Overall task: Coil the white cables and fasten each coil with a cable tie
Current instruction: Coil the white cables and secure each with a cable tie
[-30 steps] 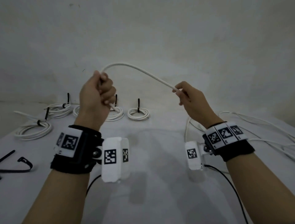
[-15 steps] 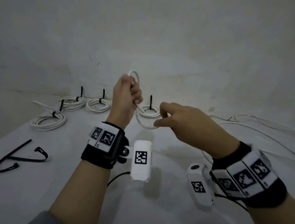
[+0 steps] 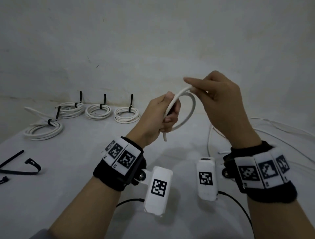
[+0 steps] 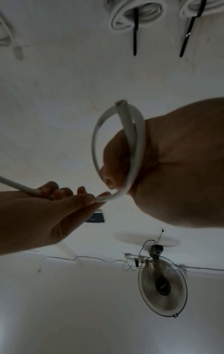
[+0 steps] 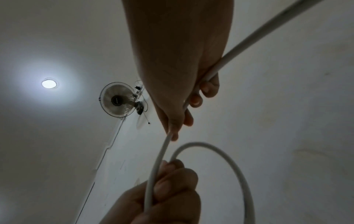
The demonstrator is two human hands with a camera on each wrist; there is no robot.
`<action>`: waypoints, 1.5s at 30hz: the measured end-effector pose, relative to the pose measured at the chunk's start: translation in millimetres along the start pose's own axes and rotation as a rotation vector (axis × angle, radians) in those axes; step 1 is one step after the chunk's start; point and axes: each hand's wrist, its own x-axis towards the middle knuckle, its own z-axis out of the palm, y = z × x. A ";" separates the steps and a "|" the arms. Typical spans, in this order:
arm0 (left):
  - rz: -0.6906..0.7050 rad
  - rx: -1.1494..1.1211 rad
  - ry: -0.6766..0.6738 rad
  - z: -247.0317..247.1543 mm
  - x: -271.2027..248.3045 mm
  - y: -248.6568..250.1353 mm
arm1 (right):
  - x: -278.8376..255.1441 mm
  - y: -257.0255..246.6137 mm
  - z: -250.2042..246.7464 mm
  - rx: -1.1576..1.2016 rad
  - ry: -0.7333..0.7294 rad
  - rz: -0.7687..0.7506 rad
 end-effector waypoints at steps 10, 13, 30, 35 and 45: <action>-0.026 -0.287 0.017 -0.3 2.8 -4.2 | -3.3 -9.3 5.3 0.340 0.026 0.307; -0.034 -0.328 -0.001 0.1 2.3 -4.1 | -3.5 -7.1 6.8 0.363 0.051 0.357; 0.264 -0.848 0.252 -62.5 8.1 17.9 | -15.4 28.8 -17.9 0.135 -0.297 0.293; 0.242 -0.726 0.294 -53.8 10.8 13.7 | -13.3 1.5 0.9 -0.003 -0.683 0.193; 0.108 -0.309 0.224 -16.6 11.2 0.0 | -2.4 -30.8 -19.7 0.184 -0.640 0.047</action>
